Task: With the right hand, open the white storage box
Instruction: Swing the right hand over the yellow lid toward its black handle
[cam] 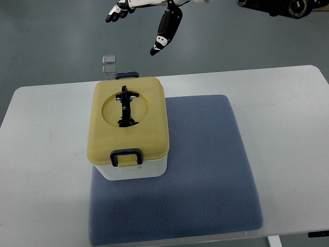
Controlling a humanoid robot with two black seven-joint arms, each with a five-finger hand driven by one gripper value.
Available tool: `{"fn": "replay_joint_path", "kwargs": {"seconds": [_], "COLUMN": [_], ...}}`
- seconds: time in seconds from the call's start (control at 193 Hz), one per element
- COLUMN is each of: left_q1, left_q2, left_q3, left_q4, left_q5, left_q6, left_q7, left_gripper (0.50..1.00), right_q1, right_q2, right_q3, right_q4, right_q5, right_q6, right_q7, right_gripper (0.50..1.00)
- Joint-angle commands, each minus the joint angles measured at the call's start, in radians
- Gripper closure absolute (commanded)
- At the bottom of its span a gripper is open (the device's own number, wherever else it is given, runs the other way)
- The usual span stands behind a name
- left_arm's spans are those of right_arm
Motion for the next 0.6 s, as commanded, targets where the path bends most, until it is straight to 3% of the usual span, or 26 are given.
{"fn": "replay_joint_path", "kwargs": {"seconds": [0.0,0.415,0.597], "left_q1": [0.000,0.000,0.000], "left_q2": [0.000,0.000,0.000], "left_q3": [0.000,0.000,0.000], "left_q4": [0.000,0.000,0.000], "left_q5": [0.000,0.000,0.000], "left_q6": [0.000,0.000,0.000], "left_q7": [0.000,0.000,0.000], "left_gripper": [0.500,0.500,0.500], "right_q1": [0.006,0.006,0.043], "right_q2": [0.028,0.070,0.090], "right_q3": [-0.006,0.008,0.008], "right_q4": [0.006,0.075,0.106], "right_q5": [-0.001,-0.001,-0.014], "right_q6": [-0.006,-0.008,-0.051], "right_q7": [0.000,0.000,0.000], "right_gripper": [0.591,0.591,0.591]}}
